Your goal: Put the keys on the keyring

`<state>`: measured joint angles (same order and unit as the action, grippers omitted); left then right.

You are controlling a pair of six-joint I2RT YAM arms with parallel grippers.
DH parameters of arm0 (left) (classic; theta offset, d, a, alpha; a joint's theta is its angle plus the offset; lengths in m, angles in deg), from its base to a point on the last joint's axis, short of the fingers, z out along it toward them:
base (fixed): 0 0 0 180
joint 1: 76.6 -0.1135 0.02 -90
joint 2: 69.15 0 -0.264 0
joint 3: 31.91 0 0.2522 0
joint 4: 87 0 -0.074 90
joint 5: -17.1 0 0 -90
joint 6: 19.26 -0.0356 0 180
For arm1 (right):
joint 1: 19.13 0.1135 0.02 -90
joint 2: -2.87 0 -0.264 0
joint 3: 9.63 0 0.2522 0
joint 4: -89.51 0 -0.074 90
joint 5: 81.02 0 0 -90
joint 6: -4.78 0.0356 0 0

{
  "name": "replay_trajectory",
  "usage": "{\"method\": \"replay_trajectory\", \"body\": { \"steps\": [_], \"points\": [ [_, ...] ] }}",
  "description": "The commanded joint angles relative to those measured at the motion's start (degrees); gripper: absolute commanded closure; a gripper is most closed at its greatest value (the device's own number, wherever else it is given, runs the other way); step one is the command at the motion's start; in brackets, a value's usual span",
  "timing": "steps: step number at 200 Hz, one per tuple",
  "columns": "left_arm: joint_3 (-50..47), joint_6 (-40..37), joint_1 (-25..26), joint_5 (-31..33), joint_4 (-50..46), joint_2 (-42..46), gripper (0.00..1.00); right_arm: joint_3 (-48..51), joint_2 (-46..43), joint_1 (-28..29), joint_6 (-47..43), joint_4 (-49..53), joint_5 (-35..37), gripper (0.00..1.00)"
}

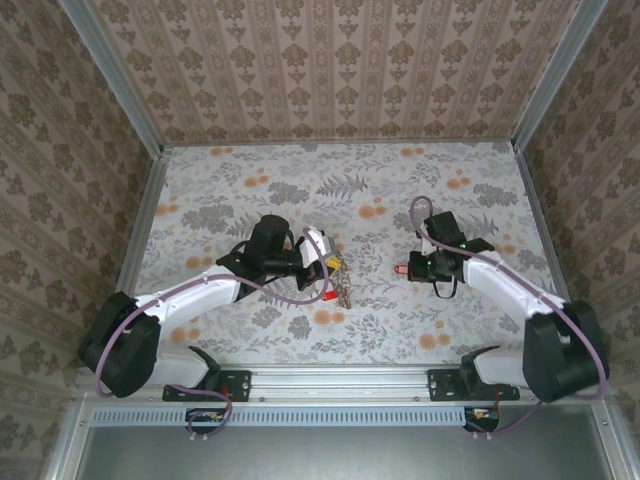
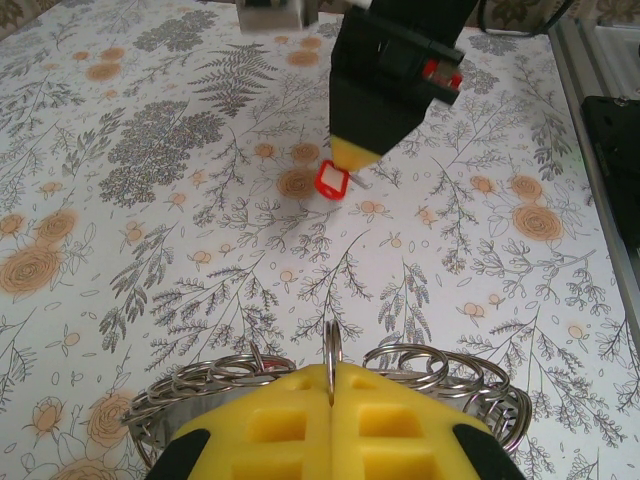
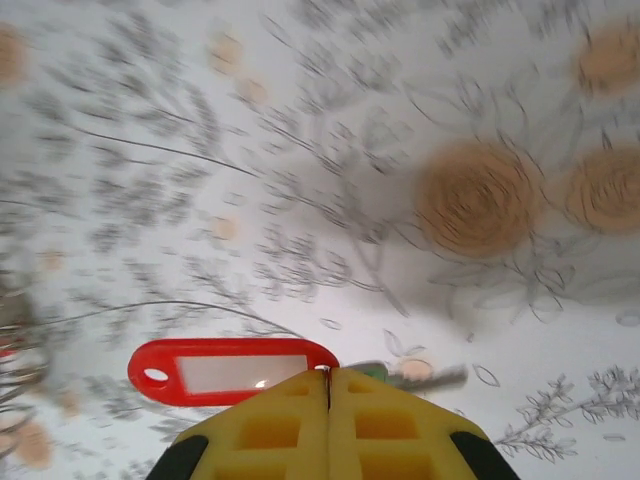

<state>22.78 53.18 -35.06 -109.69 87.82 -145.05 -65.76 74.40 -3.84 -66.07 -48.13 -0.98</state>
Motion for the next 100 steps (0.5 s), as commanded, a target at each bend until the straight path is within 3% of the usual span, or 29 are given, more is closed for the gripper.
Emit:
{"method": "replay_trajectory", "body": {
  "steps": [1,25,49,62,80,92,100],
  "points": [
    [2.0,0.6,0.1,-1.1,1.0,0.3,1.0,2.0,-7.5,2.3,-6.2,-5.5,-4.5,0.99],
    [2.2,0.4,0.1,-1.1,0.9,0.5,1.0,5.8,-15.9,7.3,-19.5,-9.9,-4.2,1.0],
    [2.2,0.4,0.2,-1.0,0.8,0.6,1.0,7.7,-20.2,14.3,-33.1,-8.8,8.5,1.0],
    [2.3,0.3,0.3,-0.9,0.8,0.5,1.0,5.8,-18.4,16.0,-34.7,-4.5,14.4,1.0],
    [2.5,0.2,0.4,-0.9,0.9,0.4,1.0,0.5,-12.5,14.9,-30.0,5.0,11.5,1.0],
    [2.6,0.2,0.4,-1.0,0.9,0.1,1.0,-4.3,-7.0,10.0,-27.1,10.2,-1.9,1.0],
    [2.9,0.2,0.4,-1.1,0.8,0.0,1.0,-6.9,-3.8,8.3,-21.1,11.1,-3.4,1.0]
  ]
}}
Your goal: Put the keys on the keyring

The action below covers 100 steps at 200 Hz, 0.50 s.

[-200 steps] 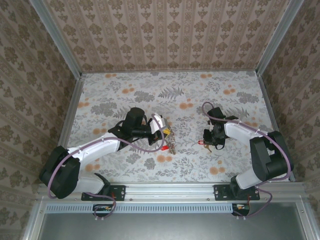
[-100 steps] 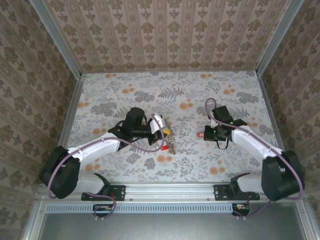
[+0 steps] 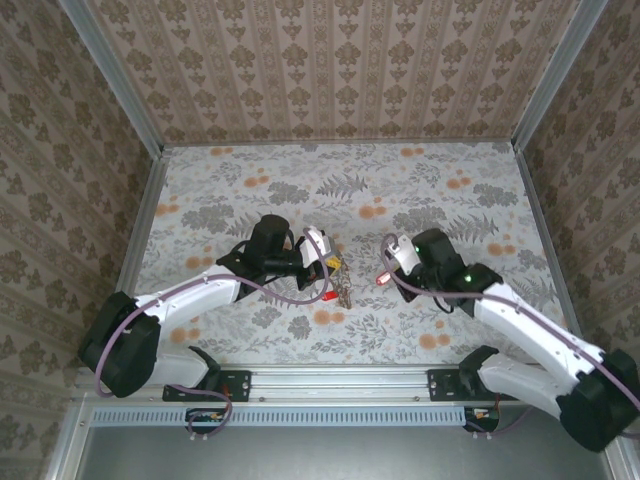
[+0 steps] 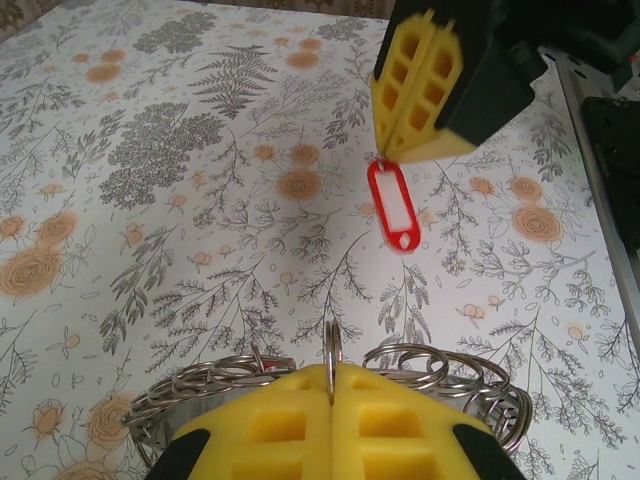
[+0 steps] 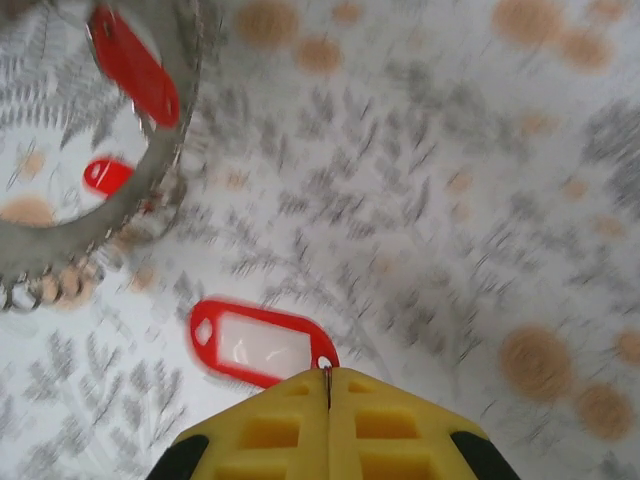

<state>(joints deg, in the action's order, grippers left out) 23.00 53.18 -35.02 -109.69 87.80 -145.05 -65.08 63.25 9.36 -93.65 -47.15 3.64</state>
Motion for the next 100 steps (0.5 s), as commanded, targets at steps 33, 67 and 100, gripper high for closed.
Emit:
{"method": "replay_trajectory", "body": {
  "steps": [33,67,100],
  "points": [
    [2.8,0.1,0.6,-1.1,0.5,0.2,1.0,-11.5,14.2,-6.7,8.8,11.3,-22.5,1.0],
    [2.6,-0.4,0.6,-0.7,-0.4,0.9,1.0,-5.6,10.3,-7.9,9.4,3.9,-24.2,1.0],
    [2.8,-0.3,0.6,-1.0,-0.1,0.3,1.0,-15.4,24.7,-8.4,10.2,16.9,-14.1,1.0]
  ]
}}
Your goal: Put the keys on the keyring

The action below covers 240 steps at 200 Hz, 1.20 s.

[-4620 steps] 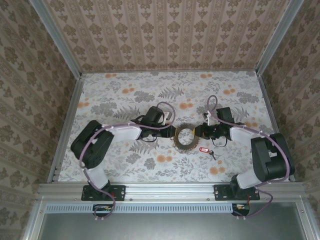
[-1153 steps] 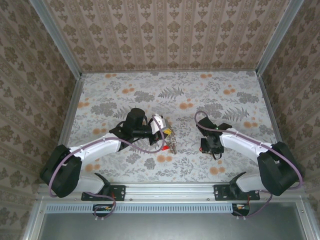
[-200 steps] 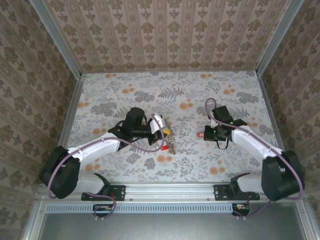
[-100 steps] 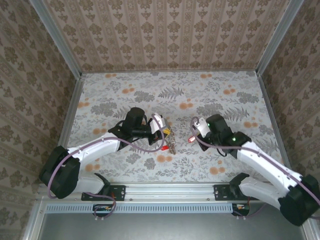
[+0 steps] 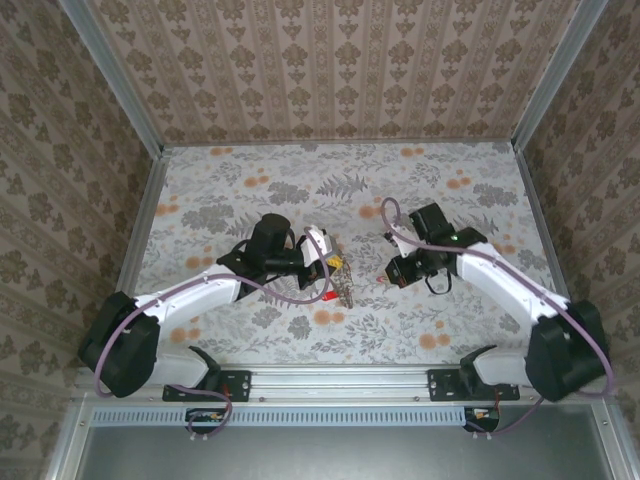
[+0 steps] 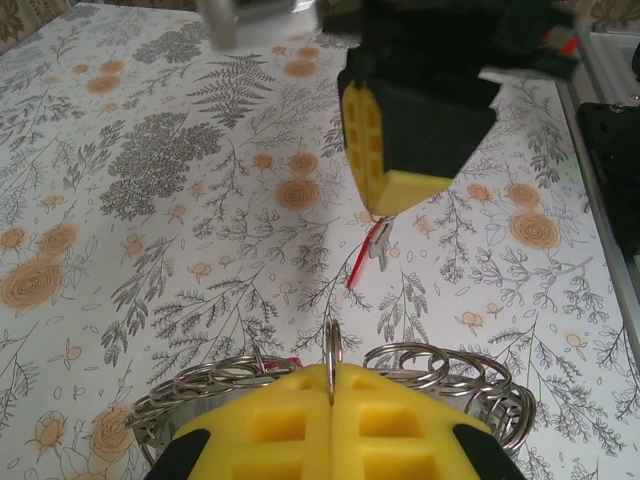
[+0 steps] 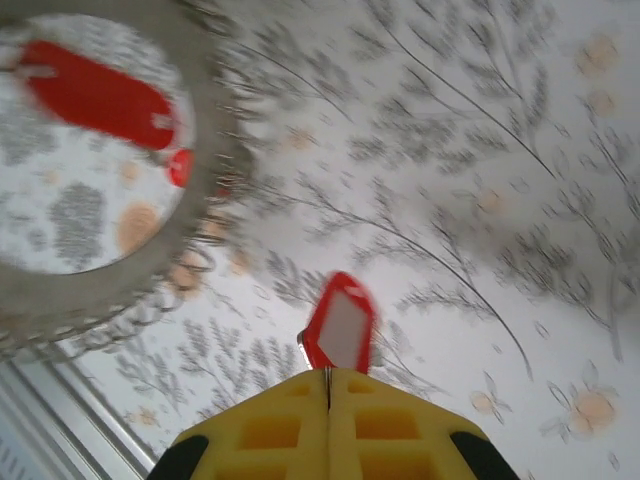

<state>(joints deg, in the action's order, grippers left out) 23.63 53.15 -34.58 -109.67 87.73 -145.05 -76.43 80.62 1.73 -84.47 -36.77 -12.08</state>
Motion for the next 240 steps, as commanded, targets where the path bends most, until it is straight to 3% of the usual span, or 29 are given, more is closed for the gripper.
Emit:
{"method": "replay_trajectory", "body": {
  "steps": [1,18,52,89,118,160,240],
  "points": [
    [2.2,-0.3,0.2,-1.0,0.0,0.3,1.0,-4.0,7.3,-0.7,0.8,6.1,1.0,1.0],
    [2.8,-0.6,0.2,-1.2,-0.9,0.2,1.0,0.3,2.5,1.7,-1.5,-3.7,-3.9,1.0],
    [1.9,-0.9,0.3,-0.7,-1.2,1.4,1.0,13.5,-16.4,2.9,-12.0,-24.0,-13.5,1.0],
    [1.7,-1.0,0.5,-1.0,-1.0,1.5,1.0,17.5,-28.3,3.0,-25.6,-27.1,-19.0,1.0],
    [0.8,-1.0,1.3,-1.3,2.1,1.6,1.0,15.0,-29.0,3.0,-32.0,-23.9,-21.0,1.0],
    [0.7,-1.4,2.1,-1.5,3.4,1.4,1.0,14.0,-26.3,4.7,-33.6,-26.9,-18.9,1.0],
    [0.4,-1.7,2.7,-1.7,3.9,1.4,1.0,15.0,-21.5,8.2,-28.2,-39.6,-16.2,1.0]
  ]
}}
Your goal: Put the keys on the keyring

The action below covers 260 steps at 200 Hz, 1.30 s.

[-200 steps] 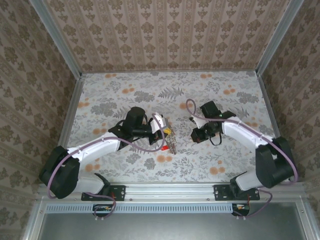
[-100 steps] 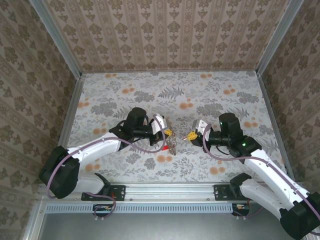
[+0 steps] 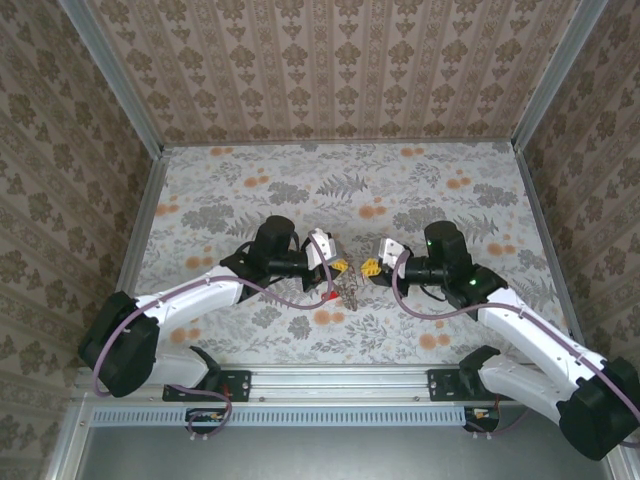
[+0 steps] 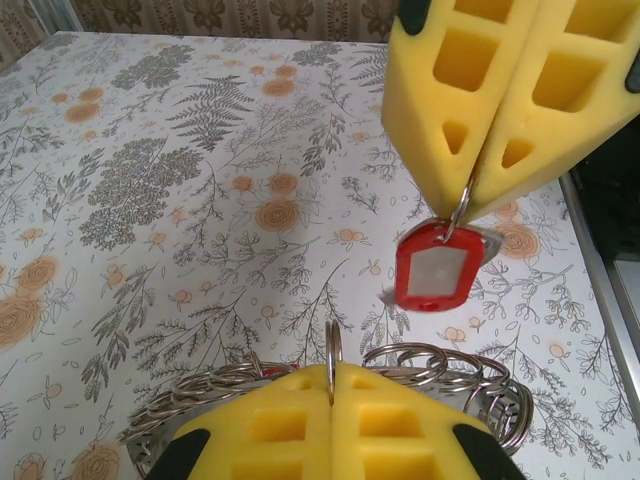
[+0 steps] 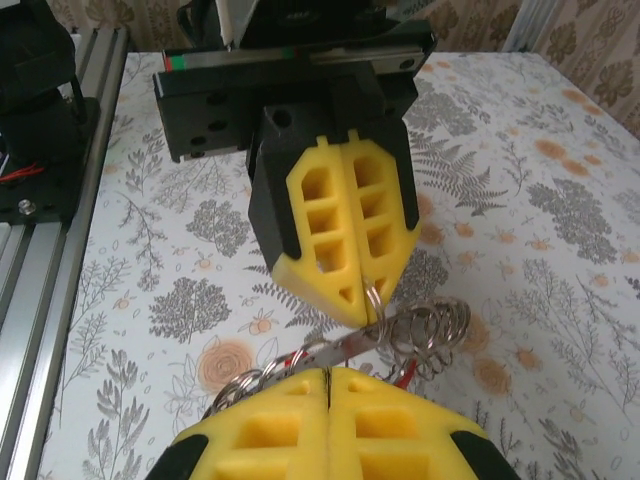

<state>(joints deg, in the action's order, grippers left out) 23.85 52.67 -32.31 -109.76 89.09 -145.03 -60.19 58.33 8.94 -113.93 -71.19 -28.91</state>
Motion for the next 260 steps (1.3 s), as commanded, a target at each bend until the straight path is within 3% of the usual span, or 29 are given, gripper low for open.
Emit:
{"method": "replay_trajectory", "body": {
  "steps": [1,85,260],
  "points": [
    [0.1,-1.3,0.4,-1.6,2.6,1.4,1.0,-1.2,0.9,1.0,1.3,-5.2,0.6,1.0],
    [0.5,-1.2,0.9,-0.9,2.2,1.4,1.0,-2.9,6.3,2.6,3.2,-8.0,0.8,1.0],
    [1.2,-1.3,1.0,-2.0,1.7,1.4,1.0,-4.2,8.8,5.7,-1.1,-6.0,13.3,1.0]
  ]
}}
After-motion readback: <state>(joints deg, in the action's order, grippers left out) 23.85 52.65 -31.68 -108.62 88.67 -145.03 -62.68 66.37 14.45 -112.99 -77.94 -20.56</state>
